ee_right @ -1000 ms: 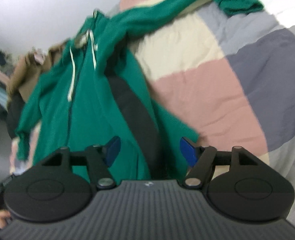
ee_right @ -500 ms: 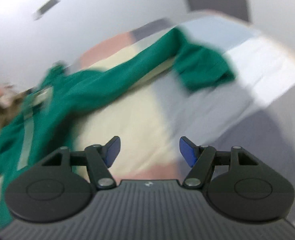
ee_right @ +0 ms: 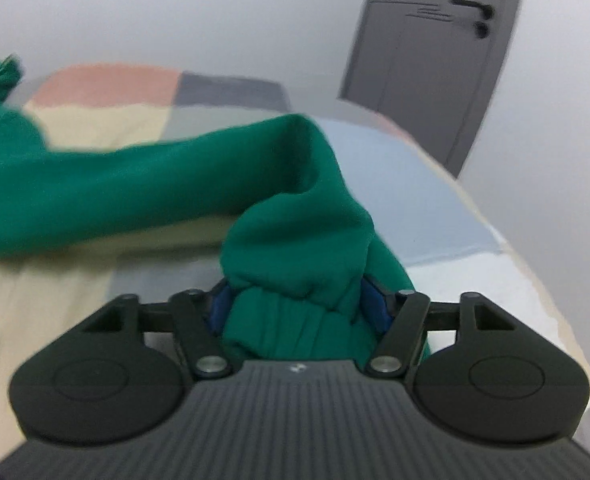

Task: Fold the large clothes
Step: 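Grasp the sleeve cuff with the right gripper and lift it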

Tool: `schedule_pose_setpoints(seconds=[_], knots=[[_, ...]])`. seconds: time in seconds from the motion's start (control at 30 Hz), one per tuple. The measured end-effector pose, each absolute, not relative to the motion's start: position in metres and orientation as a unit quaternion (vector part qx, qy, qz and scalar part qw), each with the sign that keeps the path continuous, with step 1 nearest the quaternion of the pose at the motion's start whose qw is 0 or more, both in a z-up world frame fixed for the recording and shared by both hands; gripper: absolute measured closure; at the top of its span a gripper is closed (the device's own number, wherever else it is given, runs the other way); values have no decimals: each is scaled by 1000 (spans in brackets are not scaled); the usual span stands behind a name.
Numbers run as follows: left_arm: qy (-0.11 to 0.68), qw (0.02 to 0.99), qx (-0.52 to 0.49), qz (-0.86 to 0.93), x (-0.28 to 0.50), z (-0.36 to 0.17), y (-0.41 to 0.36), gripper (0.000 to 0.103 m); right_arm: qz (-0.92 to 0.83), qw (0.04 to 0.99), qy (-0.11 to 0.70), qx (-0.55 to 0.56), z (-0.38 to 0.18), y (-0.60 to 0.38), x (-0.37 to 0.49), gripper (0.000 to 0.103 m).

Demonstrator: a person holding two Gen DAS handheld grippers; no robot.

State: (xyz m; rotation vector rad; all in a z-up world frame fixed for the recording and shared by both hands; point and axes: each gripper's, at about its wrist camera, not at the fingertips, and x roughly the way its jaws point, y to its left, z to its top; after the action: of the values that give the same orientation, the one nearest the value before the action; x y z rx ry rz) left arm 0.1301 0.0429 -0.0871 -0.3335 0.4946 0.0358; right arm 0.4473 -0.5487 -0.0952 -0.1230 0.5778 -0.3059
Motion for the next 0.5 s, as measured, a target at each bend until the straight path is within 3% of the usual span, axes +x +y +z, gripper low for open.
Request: schedule_pose_setpoints(seconds=[0.07, 0.17, 0.5], knots=[[251, 955, -157, 22, 139, -92, 38, 29, -167, 948, 269, -41, -87, -565, 454, 62], [256, 954, -154, 26, 149, -98, 33, 29, -185, 950, 247, -55, -73, -591, 471, 71], [254, 958, -120, 55, 169, -105, 17, 29, -250, 945, 195, -85, -7, -658, 525, 76]])
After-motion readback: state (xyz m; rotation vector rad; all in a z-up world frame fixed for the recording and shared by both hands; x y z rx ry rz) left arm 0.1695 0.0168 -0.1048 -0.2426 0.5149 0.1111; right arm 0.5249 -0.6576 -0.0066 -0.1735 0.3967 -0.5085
